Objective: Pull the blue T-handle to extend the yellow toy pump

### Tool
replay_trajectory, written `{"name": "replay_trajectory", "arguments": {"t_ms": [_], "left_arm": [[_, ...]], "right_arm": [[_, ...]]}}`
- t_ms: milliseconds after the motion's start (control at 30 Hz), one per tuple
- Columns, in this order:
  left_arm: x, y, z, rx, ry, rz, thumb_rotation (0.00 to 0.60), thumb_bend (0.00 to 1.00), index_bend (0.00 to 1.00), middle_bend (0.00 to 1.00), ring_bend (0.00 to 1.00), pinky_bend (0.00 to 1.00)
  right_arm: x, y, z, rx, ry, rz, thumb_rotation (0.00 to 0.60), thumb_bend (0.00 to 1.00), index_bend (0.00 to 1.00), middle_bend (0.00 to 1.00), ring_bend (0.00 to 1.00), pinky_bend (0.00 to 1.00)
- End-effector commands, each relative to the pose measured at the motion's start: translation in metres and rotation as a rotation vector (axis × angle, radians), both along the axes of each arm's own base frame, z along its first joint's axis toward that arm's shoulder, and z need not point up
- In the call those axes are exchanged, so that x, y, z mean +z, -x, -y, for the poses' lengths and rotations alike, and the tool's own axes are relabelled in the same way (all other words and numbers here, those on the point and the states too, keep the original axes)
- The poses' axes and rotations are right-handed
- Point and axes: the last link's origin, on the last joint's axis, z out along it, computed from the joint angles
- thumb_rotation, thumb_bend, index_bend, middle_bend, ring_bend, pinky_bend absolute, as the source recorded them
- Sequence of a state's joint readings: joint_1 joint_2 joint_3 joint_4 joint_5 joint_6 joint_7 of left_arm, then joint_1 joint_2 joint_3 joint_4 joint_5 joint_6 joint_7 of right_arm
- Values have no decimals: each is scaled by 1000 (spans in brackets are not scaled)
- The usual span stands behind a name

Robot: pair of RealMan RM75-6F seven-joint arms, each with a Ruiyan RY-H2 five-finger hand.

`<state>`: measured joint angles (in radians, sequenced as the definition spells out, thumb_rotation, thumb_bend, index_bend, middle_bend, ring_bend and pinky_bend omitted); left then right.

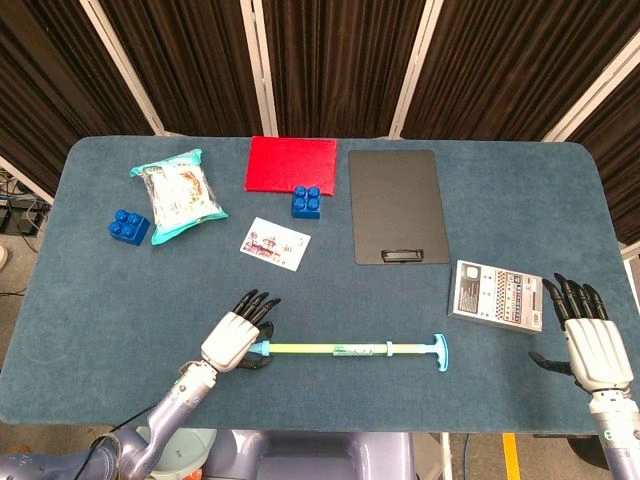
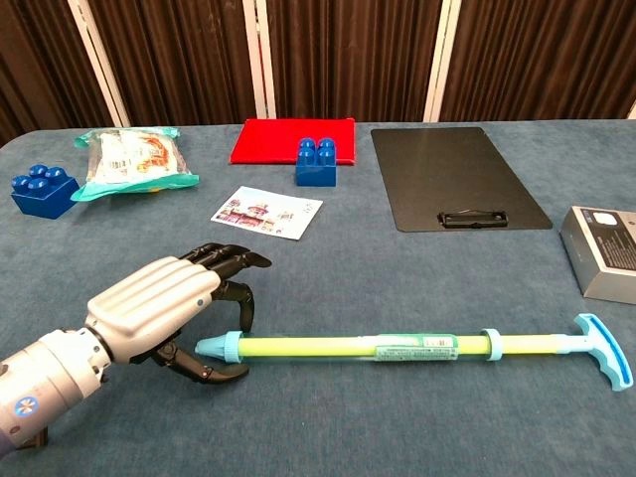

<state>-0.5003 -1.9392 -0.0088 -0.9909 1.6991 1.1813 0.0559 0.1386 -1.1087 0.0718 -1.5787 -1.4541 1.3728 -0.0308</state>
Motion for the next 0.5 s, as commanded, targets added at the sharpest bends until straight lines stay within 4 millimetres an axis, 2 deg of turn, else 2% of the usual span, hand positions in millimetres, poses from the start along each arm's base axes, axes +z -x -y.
{"name": "replay_trajectory", "arguments": {"t_ms": [33,333,500], "left_arm": [[-4,-3,-2,-1,11,2,600,223,467,76,0,0],[-14,-14,-7,-23,38,24,600,235,503,92,0,0],[-16,-19,-5,-43,46,55,600,335,588,125,2,0]], "right_arm": [[0,0,1,-2,4,0,600,24,0,0,0,0],[1,2,6,-10,10,-2,600,23,0,0,0,0],[3,3,7,-12,16,-2,600,25,0,0,0,0]]}}
